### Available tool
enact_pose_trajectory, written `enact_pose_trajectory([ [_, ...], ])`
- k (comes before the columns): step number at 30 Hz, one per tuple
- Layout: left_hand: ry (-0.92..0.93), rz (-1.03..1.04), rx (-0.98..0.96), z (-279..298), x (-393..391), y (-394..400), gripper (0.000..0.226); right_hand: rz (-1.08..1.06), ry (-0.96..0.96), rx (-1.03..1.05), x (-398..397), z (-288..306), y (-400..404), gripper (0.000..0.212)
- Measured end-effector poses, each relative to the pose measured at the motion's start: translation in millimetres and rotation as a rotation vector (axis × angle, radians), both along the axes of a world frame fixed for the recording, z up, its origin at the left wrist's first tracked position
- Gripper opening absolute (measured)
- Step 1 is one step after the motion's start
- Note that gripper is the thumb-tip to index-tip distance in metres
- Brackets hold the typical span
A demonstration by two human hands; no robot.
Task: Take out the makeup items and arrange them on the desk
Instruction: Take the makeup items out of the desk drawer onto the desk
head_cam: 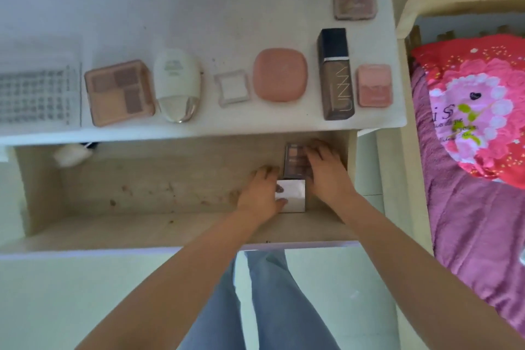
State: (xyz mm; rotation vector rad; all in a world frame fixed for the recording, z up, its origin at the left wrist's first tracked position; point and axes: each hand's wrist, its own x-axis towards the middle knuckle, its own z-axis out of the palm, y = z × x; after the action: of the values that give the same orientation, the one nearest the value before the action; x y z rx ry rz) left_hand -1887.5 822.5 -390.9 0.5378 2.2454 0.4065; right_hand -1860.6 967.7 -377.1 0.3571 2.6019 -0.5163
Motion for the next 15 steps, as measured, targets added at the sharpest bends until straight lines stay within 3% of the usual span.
enact_pose_trajectory([
  [3, 0.039, -0.056, -0.072, -7, 1, 9, 0.041, 0.084, -0.088, 0.075, -12, -9, 2, 0.063],
  [9, 0.047, -0.052, -0.169, -10, -3, 3, 0.036, 0.007, -0.156, 0.165, -16, -4, -3, 0.056],
  [15, -0.098, -0.063, -0.044, 29, -13, -29, 0.017, 0.014, -0.106, -0.096, 3, 21, -5, 0.029],
])
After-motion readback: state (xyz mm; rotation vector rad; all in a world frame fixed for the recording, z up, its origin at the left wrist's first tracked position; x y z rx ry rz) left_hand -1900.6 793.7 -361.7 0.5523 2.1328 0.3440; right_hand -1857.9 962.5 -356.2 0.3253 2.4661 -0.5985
